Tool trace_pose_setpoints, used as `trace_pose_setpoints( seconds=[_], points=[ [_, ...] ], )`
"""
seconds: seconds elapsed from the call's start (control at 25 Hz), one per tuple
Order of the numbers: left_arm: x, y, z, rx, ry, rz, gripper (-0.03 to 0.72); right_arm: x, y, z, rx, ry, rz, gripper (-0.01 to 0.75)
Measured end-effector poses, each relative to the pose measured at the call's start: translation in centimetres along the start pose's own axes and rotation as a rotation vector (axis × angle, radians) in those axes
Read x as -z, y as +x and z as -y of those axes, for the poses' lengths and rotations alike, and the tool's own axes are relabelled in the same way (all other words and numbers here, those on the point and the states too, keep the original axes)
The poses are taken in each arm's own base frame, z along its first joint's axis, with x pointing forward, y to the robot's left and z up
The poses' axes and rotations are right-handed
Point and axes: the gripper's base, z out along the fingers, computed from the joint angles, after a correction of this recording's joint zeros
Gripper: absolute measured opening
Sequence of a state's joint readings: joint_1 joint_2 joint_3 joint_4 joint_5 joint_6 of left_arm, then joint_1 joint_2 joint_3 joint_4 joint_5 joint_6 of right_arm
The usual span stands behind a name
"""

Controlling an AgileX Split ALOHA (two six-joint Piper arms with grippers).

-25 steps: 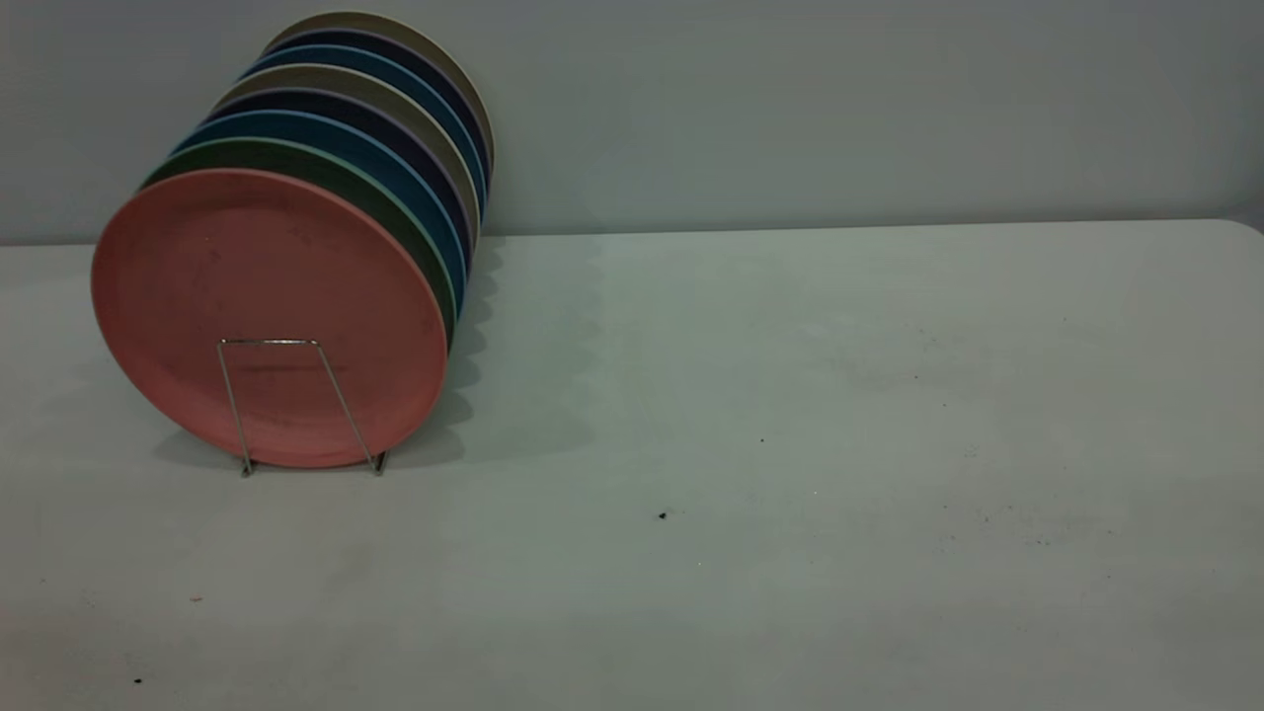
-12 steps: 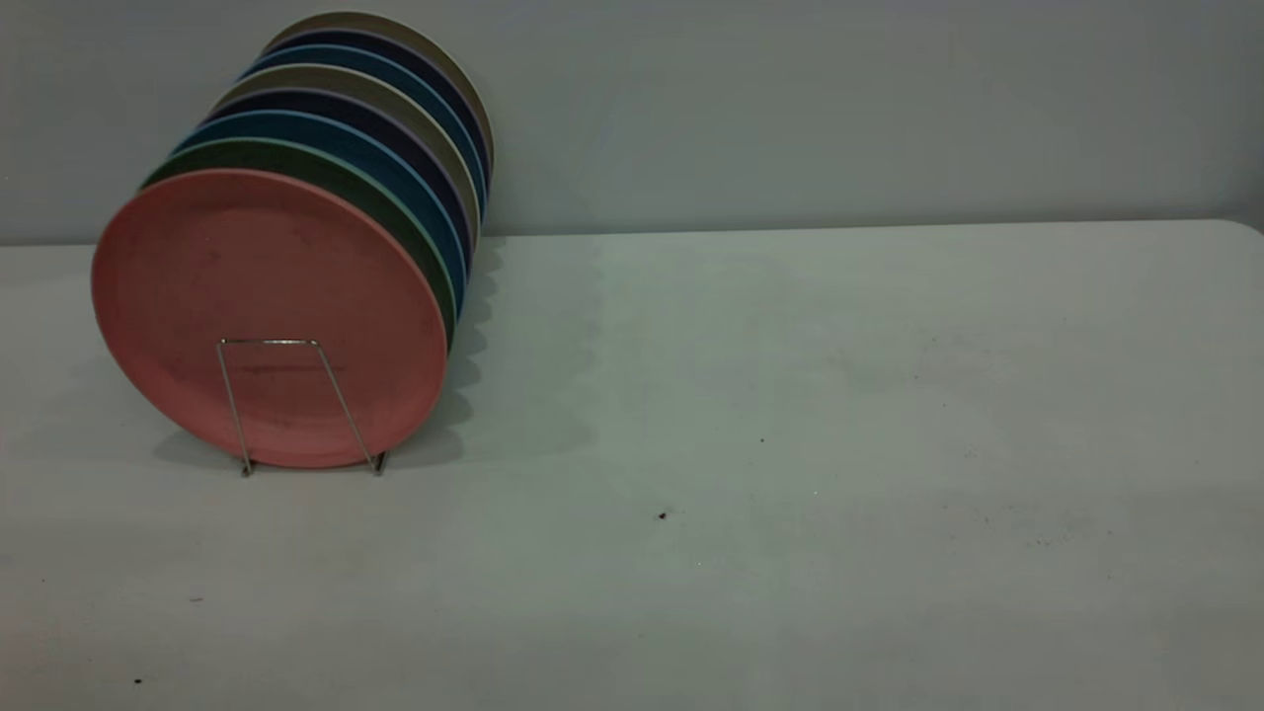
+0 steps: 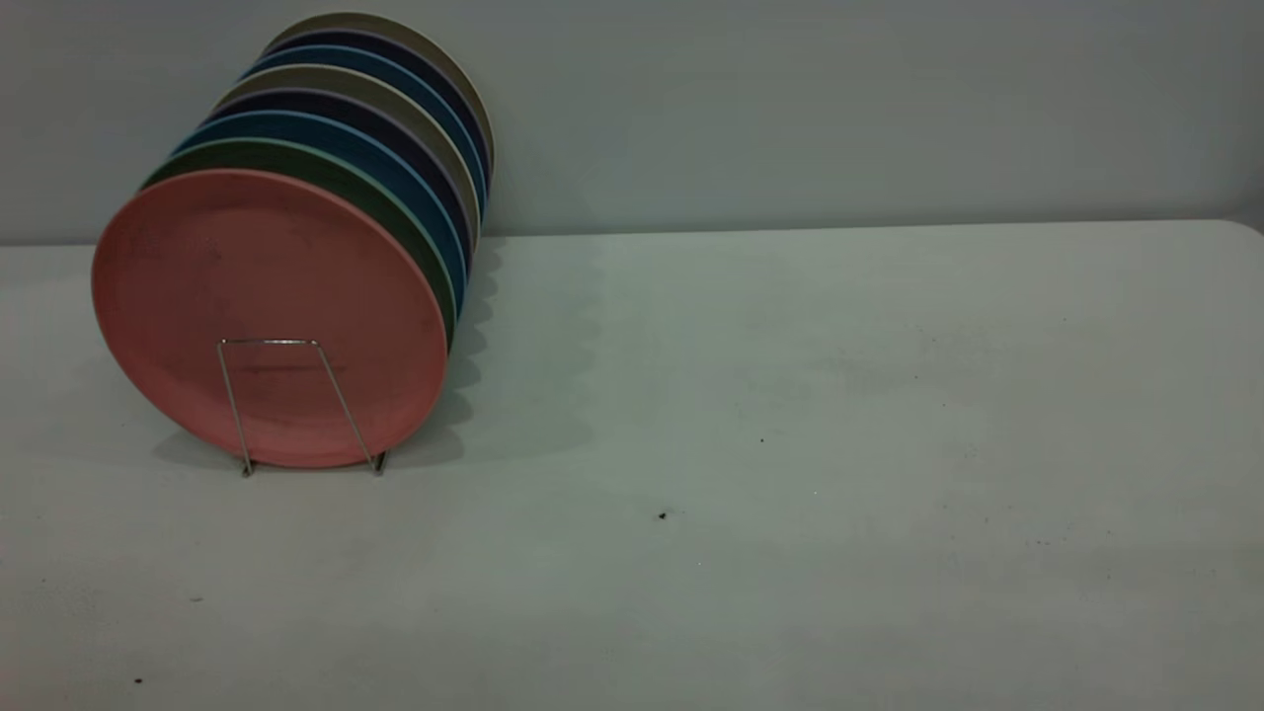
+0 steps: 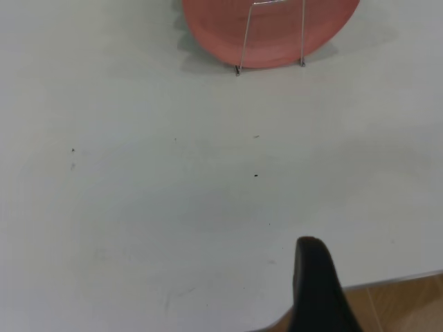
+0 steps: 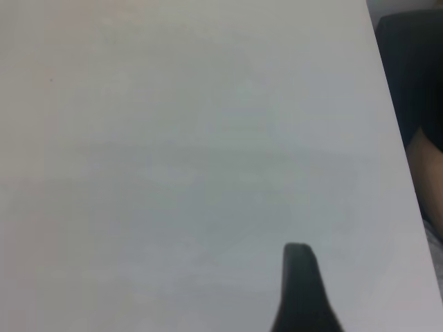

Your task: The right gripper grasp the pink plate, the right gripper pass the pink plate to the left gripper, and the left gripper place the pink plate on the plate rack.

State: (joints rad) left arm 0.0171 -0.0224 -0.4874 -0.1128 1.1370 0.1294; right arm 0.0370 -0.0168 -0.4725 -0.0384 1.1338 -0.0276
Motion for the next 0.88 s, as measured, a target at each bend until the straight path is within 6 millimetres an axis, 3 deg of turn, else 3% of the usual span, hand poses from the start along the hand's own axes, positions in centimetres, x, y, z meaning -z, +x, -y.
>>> trace_pose_setpoints(
  seconds=[0.88],
  points=[
    [0.01, 0.02, -0.02, -0.006, 0.01, -0.001, 0.473, 0.02, 0.02, 0.0, 0.0, 0.0, 0.002, 0.511]
  ],
)
